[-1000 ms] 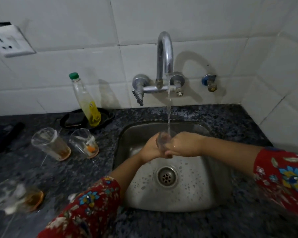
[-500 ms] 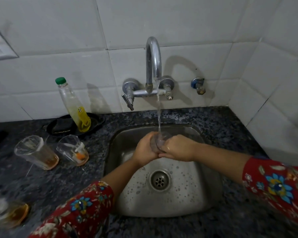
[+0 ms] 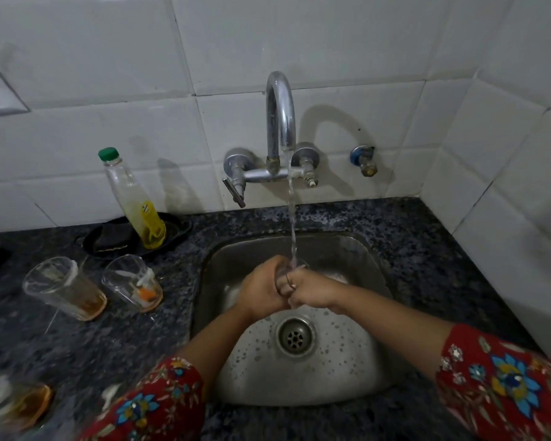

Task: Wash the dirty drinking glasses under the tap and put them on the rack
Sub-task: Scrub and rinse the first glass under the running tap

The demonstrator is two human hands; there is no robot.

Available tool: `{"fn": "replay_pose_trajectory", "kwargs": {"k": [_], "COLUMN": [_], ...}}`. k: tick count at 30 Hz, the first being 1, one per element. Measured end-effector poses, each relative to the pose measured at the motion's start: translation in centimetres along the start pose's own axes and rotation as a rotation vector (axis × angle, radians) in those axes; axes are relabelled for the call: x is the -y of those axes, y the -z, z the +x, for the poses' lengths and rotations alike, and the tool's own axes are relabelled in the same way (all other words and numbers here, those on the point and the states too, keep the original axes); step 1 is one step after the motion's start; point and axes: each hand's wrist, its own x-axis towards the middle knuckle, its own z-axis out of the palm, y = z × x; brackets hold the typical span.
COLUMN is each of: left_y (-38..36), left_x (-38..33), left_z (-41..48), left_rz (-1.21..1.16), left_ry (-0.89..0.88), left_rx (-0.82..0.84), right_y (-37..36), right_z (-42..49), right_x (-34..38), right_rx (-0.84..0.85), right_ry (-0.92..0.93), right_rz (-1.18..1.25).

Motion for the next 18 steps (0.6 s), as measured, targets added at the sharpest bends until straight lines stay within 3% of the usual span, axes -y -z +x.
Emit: {"fn": "replay_pose_trajectory", "kwargs": {"k": [3,5,10,15,18], "left_y": [1.6,2.3,3.0,2.7,3.2], "left_x": [-0.3,-0.3,-1.2,-3.0,-3.7], "left_z": [-0.6,-0.8,-1.0,-0.9,-0.3], "left_rz": [0.595,0.821,1.082,1.306,1.227], "left_ry": [-0.031,0.05,0.265,0.305,0.317], "left_rx": [0.141,0.317,0.641,0.624,0.604], "right_y": [-0.5,-1.1,-3.0,-4.3,-4.4], "right_z": [-1.3,-1.7,-1.3,-1.2,-1.6], "right_x": [-0.6,-1.4,-3.1,-3.2,-2.6], "right_rx": [-0.014,-0.05,-0.037,-0.092,-0.178], "right_ry": [-0.098,-0.189,-0.363,-0.381,-0.265], "right_rz": [0.423,0.587,0.899,1.033,0.844]}}
